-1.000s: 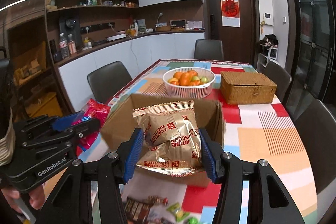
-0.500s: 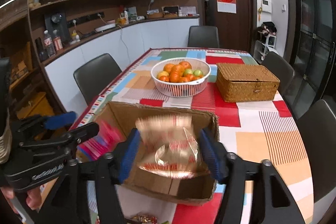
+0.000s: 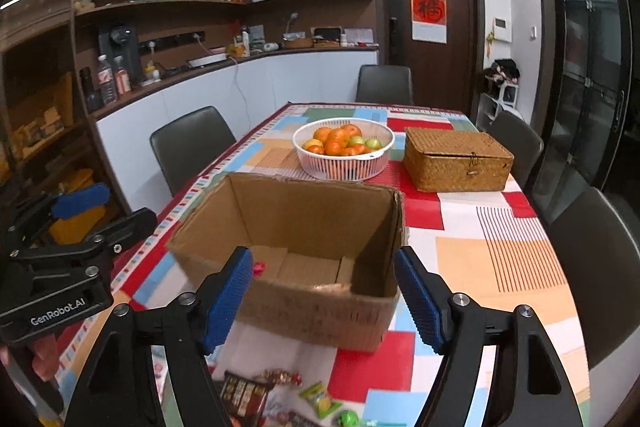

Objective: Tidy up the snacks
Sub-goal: 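Open the left tool over the box while the right tool releases the gold bag inside, then move both open tools back down to the snack pile, then grasp the dark cracker pack with the left tool while the right tool grasps a green lollipop, then lift the cracker pack and lollipop and carry them over the box, then open the left tool into the box while the right tool drops the lollipop inside, then move both open tools back to the remaining snacks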

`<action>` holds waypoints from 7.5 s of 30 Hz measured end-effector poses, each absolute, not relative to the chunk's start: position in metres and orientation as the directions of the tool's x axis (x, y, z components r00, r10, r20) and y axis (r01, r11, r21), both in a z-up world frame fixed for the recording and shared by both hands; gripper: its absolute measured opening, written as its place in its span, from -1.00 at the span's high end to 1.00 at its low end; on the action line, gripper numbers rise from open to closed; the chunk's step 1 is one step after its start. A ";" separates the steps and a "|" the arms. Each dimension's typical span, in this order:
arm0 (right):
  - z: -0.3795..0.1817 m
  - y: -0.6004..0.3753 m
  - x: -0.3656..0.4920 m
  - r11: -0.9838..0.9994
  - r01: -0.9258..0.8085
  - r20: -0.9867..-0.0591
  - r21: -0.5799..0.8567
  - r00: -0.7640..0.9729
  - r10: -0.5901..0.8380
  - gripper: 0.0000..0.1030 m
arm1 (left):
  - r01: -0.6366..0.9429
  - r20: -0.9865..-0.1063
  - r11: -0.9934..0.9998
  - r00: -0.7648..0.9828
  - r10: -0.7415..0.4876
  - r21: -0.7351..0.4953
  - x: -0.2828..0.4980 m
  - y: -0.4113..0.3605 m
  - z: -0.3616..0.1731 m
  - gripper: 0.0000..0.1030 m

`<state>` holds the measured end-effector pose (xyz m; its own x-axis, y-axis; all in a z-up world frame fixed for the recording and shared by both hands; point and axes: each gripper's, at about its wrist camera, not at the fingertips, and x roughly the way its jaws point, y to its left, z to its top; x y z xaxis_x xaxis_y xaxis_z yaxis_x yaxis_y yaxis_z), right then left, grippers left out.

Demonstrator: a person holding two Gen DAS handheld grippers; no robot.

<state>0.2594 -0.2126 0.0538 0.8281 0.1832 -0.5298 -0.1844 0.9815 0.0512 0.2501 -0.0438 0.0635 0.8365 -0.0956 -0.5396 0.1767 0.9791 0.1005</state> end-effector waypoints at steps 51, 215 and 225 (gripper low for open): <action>-0.106 -0.261 0.157 0.997 -0.073 -0.809 0.017 0.585 0.056 -0.26 | 0.209 -0.843 0.978 0.525 -0.122 -0.012 0.181 -0.083 -0.114 -0.57; -0.104 -0.128 0.200 0.925 -0.336 -0.823 0.176 0.465 0.325 0.15 | 0.045 -0.869 0.999 0.493 -0.028 -0.006 0.167 0.037 -0.115 -0.55; -0.125 -0.122 0.217 0.934 -0.323 -0.853 0.153 0.433 0.290 0.15 | 0.033 -0.883 0.999 0.468 -0.034 -0.021 0.183 0.038 -0.132 -0.53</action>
